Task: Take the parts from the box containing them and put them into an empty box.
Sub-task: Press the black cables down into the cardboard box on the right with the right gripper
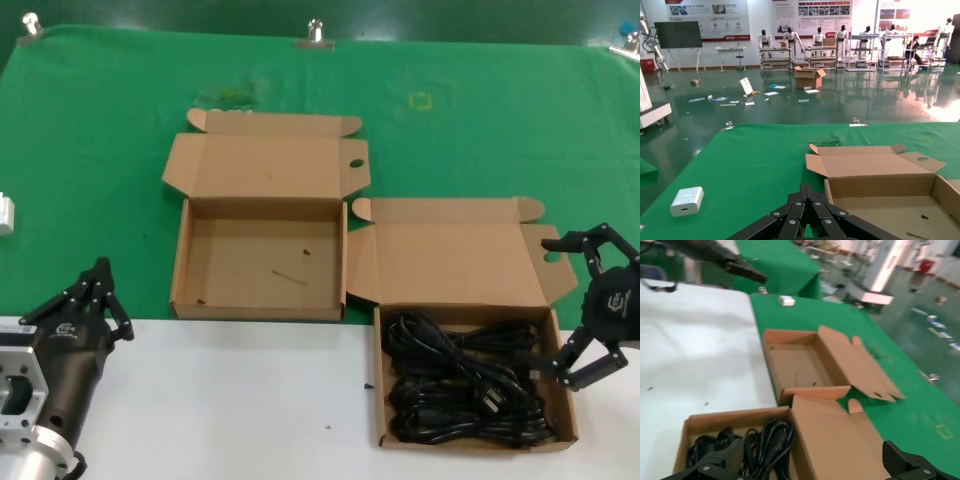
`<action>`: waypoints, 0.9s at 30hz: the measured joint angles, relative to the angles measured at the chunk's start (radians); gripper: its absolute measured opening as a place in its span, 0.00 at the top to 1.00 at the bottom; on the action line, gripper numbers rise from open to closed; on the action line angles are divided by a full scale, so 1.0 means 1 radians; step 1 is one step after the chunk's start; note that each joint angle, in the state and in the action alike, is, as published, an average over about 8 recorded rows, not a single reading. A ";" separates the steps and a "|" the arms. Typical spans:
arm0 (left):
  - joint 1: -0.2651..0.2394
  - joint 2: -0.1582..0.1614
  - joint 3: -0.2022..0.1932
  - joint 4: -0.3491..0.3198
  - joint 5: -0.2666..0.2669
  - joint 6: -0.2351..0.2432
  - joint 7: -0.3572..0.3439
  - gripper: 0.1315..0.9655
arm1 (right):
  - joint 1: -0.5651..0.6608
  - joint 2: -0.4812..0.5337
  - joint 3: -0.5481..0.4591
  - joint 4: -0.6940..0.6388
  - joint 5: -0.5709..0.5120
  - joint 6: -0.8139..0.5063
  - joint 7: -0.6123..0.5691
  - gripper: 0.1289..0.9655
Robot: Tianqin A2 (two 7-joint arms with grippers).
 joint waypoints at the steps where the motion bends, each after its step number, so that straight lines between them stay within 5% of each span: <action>1: 0.000 0.000 0.000 0.000 0.000 0.000 0.000 0.99 | 0.027 0.003 -0.011 -0.018 -0.009 -0.027 -0.003 0.00; 11: 0.000 0.000 0.000 0.000 0.000 0.000 0.000 0.99 | 0.220 -0.017 -0.098 -0.154 -0.087 -0.201 -0.059 0.00; 27: 0.000 0.000 0.000 0.000 0.000 0.000 0.000 0.99 | 0.255 -0.068 -0.159 -0.255 -0.132 -0.302 -0.112 0.00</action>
